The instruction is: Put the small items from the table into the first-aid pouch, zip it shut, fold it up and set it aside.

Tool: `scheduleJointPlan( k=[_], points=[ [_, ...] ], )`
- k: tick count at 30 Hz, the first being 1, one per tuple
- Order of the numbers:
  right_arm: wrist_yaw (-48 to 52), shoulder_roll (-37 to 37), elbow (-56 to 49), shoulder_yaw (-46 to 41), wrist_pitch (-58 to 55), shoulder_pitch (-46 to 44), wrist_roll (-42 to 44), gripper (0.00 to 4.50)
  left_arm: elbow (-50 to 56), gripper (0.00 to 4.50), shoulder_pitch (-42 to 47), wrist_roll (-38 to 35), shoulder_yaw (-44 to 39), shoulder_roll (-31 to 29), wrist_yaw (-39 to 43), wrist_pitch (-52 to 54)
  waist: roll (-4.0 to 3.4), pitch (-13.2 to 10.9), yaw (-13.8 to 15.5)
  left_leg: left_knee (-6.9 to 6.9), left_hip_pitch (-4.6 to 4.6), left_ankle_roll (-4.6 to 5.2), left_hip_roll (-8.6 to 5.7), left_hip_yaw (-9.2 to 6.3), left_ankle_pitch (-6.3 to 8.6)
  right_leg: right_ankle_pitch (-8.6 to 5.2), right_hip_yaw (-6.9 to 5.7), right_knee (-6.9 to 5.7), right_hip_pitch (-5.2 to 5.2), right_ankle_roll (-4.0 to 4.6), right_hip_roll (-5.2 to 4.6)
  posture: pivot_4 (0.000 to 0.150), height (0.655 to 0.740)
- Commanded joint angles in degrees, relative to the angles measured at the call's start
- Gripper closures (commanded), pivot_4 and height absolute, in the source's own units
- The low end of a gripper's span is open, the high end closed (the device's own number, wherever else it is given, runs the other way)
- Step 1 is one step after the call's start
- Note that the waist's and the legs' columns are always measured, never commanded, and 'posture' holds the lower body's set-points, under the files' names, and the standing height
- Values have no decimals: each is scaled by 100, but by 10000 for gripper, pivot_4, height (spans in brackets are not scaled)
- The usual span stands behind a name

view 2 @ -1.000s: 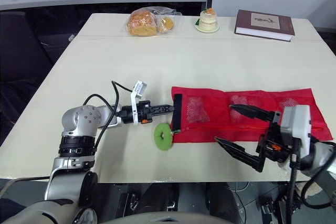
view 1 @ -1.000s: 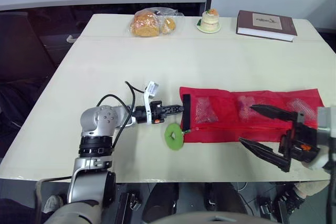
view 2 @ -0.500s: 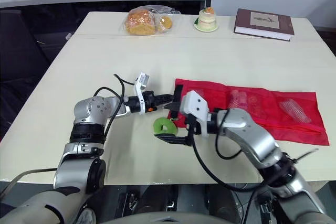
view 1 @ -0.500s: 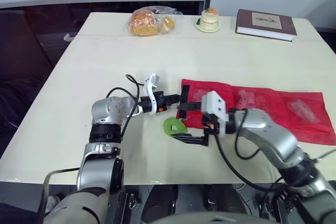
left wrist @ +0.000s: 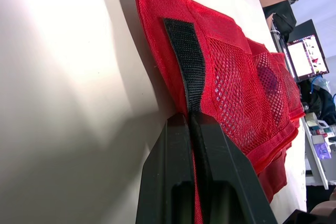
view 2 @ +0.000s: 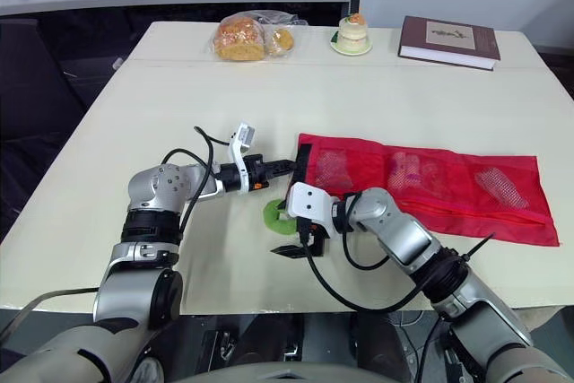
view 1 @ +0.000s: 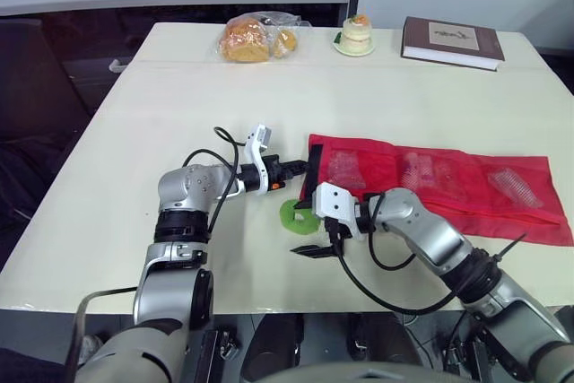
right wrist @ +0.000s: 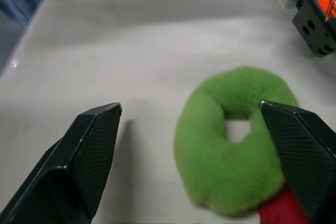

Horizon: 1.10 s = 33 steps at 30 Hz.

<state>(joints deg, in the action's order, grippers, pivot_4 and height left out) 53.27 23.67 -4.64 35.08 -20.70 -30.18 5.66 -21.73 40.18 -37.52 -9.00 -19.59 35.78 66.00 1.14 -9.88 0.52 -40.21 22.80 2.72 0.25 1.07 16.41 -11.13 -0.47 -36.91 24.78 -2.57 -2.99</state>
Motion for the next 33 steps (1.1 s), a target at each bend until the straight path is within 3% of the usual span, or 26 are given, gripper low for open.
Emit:
scheduleJointPlan(
  k=[1, 7, 11, 15, 22, 28, 33],
  points=[
    [1, 182, 85, 67, 71, 137, -399, 16439, 137, 45000, -23, -14, -140, -18, -37, -63, 0, 0, 2, 0, -1, 0, 0, 0, 0, 0, 0, 0, 0, 0, 0, 1500, 7289],
    [-187, 190, 252, -38, 457, 75, -841, 43211, 188, 45000, -50, -24, -133, 7, -40, -84, 1, 1, 8, 0, -1, -1, 0, 1, 0, 0, 0, 0, -1, 0, -1, 1500, 7289],
    [-227, 226, 43, -382, 504, 228, -693, 43211, 229, 45000, -77, -25, -127, -10, -38, -99, 0, 0, 13, 0, -1, -1, 0, 0, 0, 0, 0, 0, -1, 0, -2, 1500, 7289],
    [-469, 214, -1120, -1672, -171, 1022, 422, 43211, 333, 45000, -191, 22, -96, -138, 15, -160, 1, 0, 21, 0, 0, -1, -1, 0, 0, 0, 0, 1, -2, 0, -4, 1500, 7289],
    [-772, 1075, -2394, -3577, -755, 2506, 1073, 43211, 489, 45000, -398, 32, -89, -300, 77, -192, 0, 0, -4, 3, 3, 3, 2, -1, 2, 0, -3, 4, -2, 1, -11, 1500, 7289],
    [-838, 1636, -2395, -5432, -606, 4020, 1117, 43211, 554, 45000, -546, 16, -207, -563, 92, -184, -2, 0, 33, 8, 1, 26, 8, -3, 16, -2, -4, 4, -1, 0, 2, 1500, 7289],
    [-1037, 1745, -1672, -6562, -223, 4815, 921, 43211, 654, 45000, -719, -2, -333, -849, 68, -193, -2, 1, -33, 8, -7, 29, 6, 20, 17, -3, 16, 9, -1, -1, 2, 1500, 7289]
  ],
)
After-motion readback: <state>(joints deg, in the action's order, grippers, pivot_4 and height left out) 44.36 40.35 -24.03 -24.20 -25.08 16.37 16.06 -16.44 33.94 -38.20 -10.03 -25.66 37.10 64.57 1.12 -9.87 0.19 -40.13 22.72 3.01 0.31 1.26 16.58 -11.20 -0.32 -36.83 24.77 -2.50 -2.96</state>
